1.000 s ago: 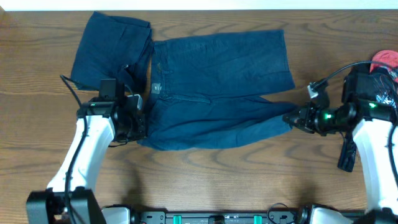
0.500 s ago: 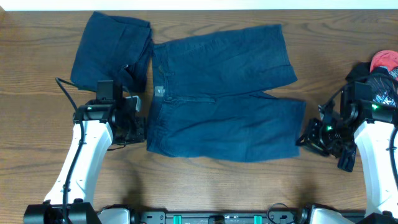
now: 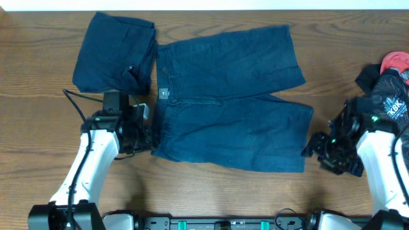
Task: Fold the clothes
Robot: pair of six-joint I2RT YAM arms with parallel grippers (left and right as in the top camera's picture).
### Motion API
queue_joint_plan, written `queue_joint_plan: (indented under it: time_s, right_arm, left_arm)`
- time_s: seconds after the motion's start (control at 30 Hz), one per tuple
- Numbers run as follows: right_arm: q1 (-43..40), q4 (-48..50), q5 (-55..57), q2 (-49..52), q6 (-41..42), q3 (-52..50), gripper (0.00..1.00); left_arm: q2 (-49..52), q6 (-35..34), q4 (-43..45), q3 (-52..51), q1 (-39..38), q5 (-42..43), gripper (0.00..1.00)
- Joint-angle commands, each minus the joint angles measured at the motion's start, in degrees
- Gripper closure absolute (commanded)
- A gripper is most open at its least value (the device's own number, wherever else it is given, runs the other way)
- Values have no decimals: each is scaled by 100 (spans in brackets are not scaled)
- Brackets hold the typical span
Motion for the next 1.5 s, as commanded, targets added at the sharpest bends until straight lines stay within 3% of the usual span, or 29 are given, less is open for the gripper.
queue_joint_plan:
  time_s: [0.0,0.17,0.37,0.43,0.5,0.53,0.67,1.17,1.23,1.4,1.47]
  right_arm:
    - [-31,297,-24,-4,498,-525,34]
    - [-31,1200,-109,-4,929,-1353,34]
    - [-31,2037,-155,-4,1049,-1930,55]
    - [-31,2127,-199,-4,1062,-1971,66]
    - [-33,2216,-192,-4,1054,-1969,87]
    - [-42,2267,-184,-4,1008,-1965,99]
    - [-52,2297,-186,-4,992,-1943,99]
    - [-466,2124,-7,-4,848,-1941,99]
    - [-466,2127,-92,-4,599,-1941,87]
    - [-466,2103,-94,-4,494,-1941,68]
    - [-466,2090,-98,-4,468,-1941,51]
  left_arm:
    - [17,-24,328,-385,11,553,50]
    - [98,-24,667,-678,9,595,49]
    - [214,-22,699,-680,9,597,51]
    - [219,-17,686,-682,9,588,64]
    - [219,-4,654,-680,9,396,88]
    - [214,-15,588,-678,24,177,94]
    - [203,-313,337,-640,297,-579,94]
    - [203,-308,297,-638,1628,-702,91]
    - [203,-302,282,-638,1637,-446,86]
    - [203,39,96,-640,1635,444,67]
    - [203,385,-31,-640,1631,997,54]
